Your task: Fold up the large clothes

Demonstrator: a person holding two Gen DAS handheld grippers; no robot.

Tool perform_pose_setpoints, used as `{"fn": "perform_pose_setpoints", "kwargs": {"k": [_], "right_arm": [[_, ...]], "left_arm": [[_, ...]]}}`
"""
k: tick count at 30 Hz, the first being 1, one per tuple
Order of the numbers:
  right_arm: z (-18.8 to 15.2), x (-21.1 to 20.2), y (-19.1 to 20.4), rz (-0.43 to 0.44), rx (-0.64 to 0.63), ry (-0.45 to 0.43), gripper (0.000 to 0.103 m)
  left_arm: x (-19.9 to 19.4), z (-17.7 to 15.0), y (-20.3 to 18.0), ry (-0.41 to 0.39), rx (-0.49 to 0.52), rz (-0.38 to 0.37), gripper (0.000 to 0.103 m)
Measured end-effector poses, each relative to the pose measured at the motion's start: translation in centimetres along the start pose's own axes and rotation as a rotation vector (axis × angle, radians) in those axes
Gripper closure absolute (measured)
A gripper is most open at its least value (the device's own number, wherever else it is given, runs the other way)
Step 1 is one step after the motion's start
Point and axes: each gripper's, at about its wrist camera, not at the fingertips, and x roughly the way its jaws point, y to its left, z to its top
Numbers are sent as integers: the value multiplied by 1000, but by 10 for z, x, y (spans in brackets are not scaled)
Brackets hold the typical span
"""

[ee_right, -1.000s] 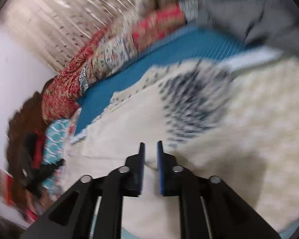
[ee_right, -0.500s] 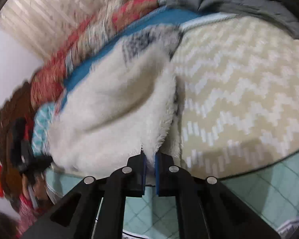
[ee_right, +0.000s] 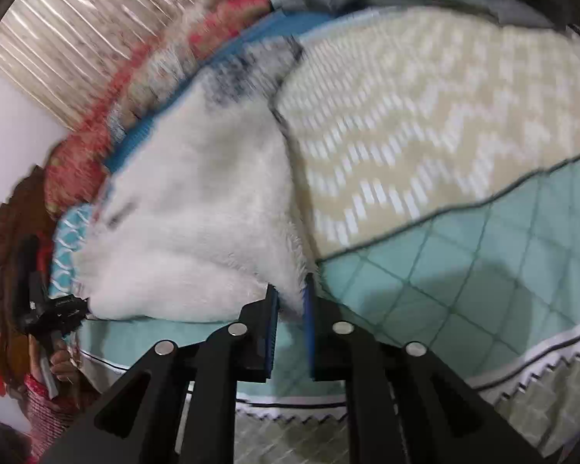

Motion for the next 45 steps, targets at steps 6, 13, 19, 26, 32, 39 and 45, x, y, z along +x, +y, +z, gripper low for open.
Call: {"fn": "perform_pose_setpoints", "kwargs": {"k": [6,13,19,26,32,39,45], "right_arm": [[6,-56,40,-110,-211,-298,49],[31,30,116,-1,-411,-107,49],[81,114,45,-144,-216,-7,57],[78,94,56,-137,-248,-15,58],[54,6,40,4,-155,-133,56],[2,-14,-2,98,50,-16,56],[-20,-22,1,150,104,17,55]], "left_arm": [[-76,2,-3,-242,79,-47,67],[-4,-4,-73,-153,406,-109,67],[91,40,-69,-42,317,11,68],[67,28,-86,-98,423,89,67],[-17,16,-18,-213,257,107,51],[-42,-35,35,-141,106,-40,34],[-13,-72,19,-57,69,-121,34]]}}
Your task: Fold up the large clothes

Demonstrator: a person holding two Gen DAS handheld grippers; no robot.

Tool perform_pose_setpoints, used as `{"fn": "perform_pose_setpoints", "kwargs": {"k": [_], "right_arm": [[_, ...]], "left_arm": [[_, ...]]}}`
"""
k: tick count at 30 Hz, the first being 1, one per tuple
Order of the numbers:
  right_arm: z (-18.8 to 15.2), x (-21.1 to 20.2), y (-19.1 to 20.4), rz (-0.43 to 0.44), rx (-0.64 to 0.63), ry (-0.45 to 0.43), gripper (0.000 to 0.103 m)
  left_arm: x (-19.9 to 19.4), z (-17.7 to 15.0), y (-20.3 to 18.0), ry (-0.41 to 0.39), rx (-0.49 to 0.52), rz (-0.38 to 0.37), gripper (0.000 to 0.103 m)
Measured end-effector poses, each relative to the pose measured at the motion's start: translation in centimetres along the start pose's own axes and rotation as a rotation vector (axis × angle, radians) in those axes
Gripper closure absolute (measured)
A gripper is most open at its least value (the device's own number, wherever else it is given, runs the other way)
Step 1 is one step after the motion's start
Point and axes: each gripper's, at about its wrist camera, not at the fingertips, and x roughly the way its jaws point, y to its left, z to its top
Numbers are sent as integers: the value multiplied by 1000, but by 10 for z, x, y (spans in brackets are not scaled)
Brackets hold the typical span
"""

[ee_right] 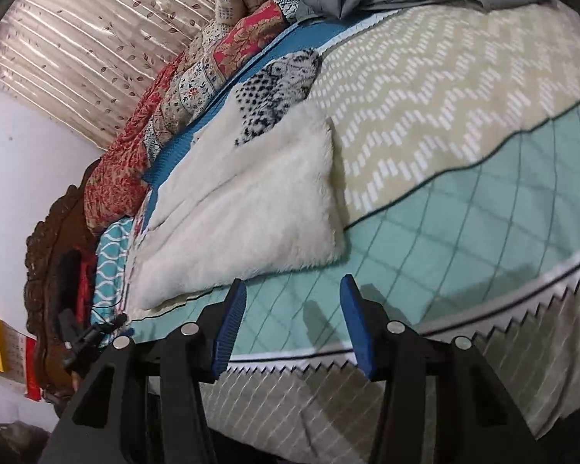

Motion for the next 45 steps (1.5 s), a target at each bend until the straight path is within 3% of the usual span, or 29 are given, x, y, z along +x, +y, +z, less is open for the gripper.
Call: {"fn": "perform_pose_setpoints", "kwargs": {"k": [8,14,22,27,30,33,39,42,45], "right_arm": [[-7,-15,8,-56,-30,-48,51],[-19,-20,1,-97,-25,-55,49],[-23,-10,-5,-58,19,-14,45],[-21,-9,3,-19,41,-6,44],[-23,-6,2,55,111,20,41],[-24,-2,-3,116,173,34,40],[-18,26,-9,78,232,96,40],[-10,36,-8,66,247,83,40],[1,43,-8,92,279,67,39]], "left_arm": [[11,-5,-29,-4,81,63,34],[21,-8,-57,14,137,45,34],[25,-11,-63,34,148,18,34],[22,0,-48,18,81,-25,34],[23,4,-38,25,39,-67,34],[22,8,-22,32,-49,-153,23],[38,19,7,47,-209,-285,22],[59,29,14,71,-275,-292,22],[73,37,15,84,-348,-373,22]]}}
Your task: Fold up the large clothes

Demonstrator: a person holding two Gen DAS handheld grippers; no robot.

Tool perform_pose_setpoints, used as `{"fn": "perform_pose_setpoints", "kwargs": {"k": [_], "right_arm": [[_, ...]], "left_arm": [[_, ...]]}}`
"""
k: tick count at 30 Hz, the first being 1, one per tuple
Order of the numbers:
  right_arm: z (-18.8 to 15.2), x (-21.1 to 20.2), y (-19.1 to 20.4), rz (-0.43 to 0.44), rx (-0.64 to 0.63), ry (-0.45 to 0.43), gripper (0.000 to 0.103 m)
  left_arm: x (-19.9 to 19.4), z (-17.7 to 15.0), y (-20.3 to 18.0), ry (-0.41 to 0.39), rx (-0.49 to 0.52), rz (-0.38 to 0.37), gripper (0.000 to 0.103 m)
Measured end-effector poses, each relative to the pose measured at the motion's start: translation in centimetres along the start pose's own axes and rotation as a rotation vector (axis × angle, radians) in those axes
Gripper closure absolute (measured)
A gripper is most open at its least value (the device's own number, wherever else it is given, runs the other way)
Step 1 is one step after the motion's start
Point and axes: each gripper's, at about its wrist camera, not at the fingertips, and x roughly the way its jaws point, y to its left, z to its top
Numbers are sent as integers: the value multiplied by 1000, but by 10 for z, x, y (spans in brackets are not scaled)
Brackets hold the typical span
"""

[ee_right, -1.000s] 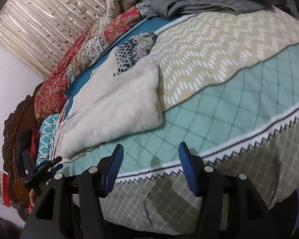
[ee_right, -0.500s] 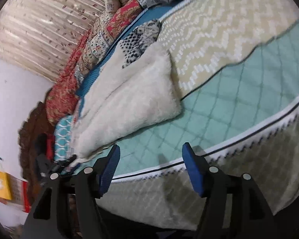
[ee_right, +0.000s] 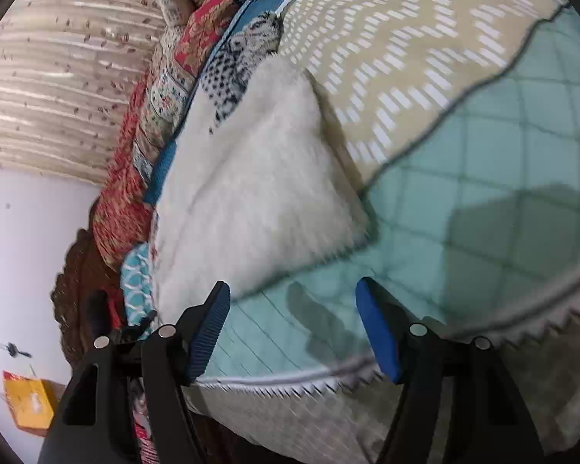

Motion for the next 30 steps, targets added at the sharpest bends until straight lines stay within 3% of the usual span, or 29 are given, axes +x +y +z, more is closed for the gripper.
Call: {"fn": "perform_pose_setpoints", "kwargs": {"k": [2,5,6,8,9,11,12,18,21,24,27,28,30], "right_arm": [[8,5,2,22,47,2,39],[24,16,13,-21,12,-16,39],[29,21,15,-27,11,-21,39],[41,35,20,-41,4,-14,39],[45,39,23,-45,-2,-4,52],[51,46,37,-37,-56,45,89],[52,44,43,-51,-80,47,90],[29,-25,86,-37,-252,-23,93],[1,-61,75,-23,-269,-8,93],[-35,-87,51,-65,-296,9,93],[-59,-81,18,-171,-291,23,92],[-61,-70,5,-200,-270,29,89],[-58,-49,-19,-209,-196,58,78]], "left_arm": [[5,4,-3,1,-28,-56,22],[13,7,-8,1,-32,-36,23],[17,8,-10,9,-33,-14,27],[24,8,-12,20,-19,54,47],[26,9,-13,25,-9,105,73],[25,10,-18,38,-4,134,85],[20,9,-23,38,6,134,87],[-42,-25,-70,8,197,155,89],[-68,-58,-69,30,239,151,89],[-77,-94,-52,58,257,159,88],[-57,-120,-21,94,260,248,75],[-46,-123,-9,101,251,311,69],[-33,-121,7,118,205,322,67]]}}
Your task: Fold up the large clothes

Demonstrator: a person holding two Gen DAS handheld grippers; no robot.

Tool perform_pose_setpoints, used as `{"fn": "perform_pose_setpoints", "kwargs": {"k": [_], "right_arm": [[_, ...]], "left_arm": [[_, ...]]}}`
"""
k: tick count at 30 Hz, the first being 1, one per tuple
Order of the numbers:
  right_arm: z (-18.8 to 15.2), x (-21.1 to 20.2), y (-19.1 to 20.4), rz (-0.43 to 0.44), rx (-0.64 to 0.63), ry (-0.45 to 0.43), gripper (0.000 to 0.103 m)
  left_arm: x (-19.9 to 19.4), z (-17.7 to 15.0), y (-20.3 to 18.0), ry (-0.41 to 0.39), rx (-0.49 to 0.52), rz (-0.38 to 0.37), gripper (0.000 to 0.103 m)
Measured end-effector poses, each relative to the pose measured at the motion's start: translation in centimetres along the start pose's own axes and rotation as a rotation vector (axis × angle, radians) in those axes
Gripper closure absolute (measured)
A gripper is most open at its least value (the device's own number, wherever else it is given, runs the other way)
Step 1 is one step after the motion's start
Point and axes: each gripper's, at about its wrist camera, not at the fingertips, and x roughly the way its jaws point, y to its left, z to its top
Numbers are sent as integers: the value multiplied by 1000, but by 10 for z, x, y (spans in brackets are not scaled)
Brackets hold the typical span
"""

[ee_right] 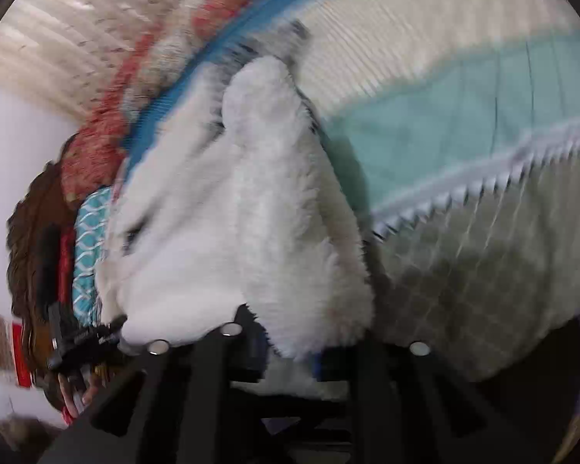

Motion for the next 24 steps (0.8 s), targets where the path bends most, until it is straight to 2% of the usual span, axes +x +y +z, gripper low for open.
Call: {"fn": "perform_pose_setpoints", "kwargs": {"k": [3,4,5,7,10,13,16,18,20,22,24], "right_arm": [[2,3,-28,152,188,5,75],[4,-4,-31,145,184,-6,74],[4,-10,-31,135,169,-22,67],[1,-22,-35,122,154,-54,58],[-9,-40,-41,77,135,-96,55],[-18,-72,-46,-51,58,-191,55],[-17,-92,-29,-151,-53,-288,55],[-13,-91,-16,-158,-139,-306,55],[-6,-86,8,-142,-238,-308,55],[2,-75,24,-104,-287,-287,55],[13,-61,35,-73,-315,-269,55]], "left_arm": [[-4,6,16,3,-99,-97,64],[-8,6,20,2,-118,-113,58],[-12,5,23,-2,-121,-116,56],[-21,1,26,-7,-79,-98,54],[-38,-5,34,-33,-71,-81,53],[-54,-13,41,-60,-61,-38,53],[-86,-15,51,-138,-45,14,53],[-104,-10,47,-200,-41,8,53],[-118,-5,32,-255,17,-12,53],[-117,2,12,-277,63,-25,53],[-102,9,-11,-265,103,-53,53]]}}
